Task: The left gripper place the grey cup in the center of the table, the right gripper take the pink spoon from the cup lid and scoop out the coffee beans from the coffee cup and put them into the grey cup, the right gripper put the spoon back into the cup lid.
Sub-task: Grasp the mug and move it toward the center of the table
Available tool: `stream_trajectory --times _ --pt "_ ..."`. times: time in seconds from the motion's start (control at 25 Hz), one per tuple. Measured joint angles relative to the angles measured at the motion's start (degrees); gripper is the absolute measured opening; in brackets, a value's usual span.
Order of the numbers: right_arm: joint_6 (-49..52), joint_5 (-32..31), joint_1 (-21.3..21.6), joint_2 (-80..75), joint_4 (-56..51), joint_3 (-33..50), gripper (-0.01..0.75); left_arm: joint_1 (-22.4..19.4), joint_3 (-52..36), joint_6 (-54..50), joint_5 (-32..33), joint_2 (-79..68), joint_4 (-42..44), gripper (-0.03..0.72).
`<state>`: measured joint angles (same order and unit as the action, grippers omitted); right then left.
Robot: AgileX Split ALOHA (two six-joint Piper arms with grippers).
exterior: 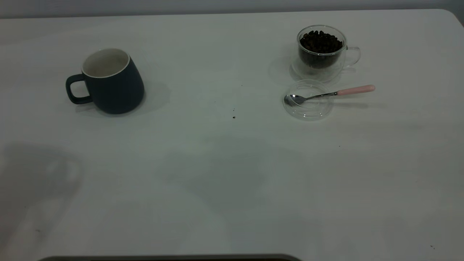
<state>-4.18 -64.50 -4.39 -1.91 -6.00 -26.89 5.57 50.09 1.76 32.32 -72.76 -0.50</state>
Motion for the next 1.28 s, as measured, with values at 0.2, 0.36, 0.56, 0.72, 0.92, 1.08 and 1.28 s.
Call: stream_trajectory --times 0.2,0.36,0.56,0.72,0.92,1.08,1.28 --pt "0.0 0.0 0.0 0.0 0.0 0.0 0.523 -7.5 10.0 1.4 2.2 -16.4 0.5 0.565" --pt "0.0 0.0 0.0 0.0 0.0 0.0 0.523 -13.7 16.9 5.9 3.1 -28.8 -0.7 0.565" --pt "0.0 0.0 0.0 0.0 0.0 0.0 0.523 -14.9 25.6 19.8 3.3 -40.5 -2.3 0.565" --pt "0.0 0.0 0.0 0.0 0.0 0.0 0.523 -14.8 30.3 35.2 1.3 -47.2 -2.8 0.565" --pt "0.0 0.0 0.0 0.0 0.0 0.0 0.523 -13.7 30.9 51.0 -3.3 -51.7 -2.9 0.565" --pt "0.0 0.0 0.0 0.0 0.0 0.0 0.523 -12.1 30.9 65.0 -7.8 -55.1 -4.5 0.565" --pt "0.0 0.0 0.0 0.0 0.0 0.0 0.523 -9.2 30.9 79.8 -12.5 -59.0 -8.3 0.565"
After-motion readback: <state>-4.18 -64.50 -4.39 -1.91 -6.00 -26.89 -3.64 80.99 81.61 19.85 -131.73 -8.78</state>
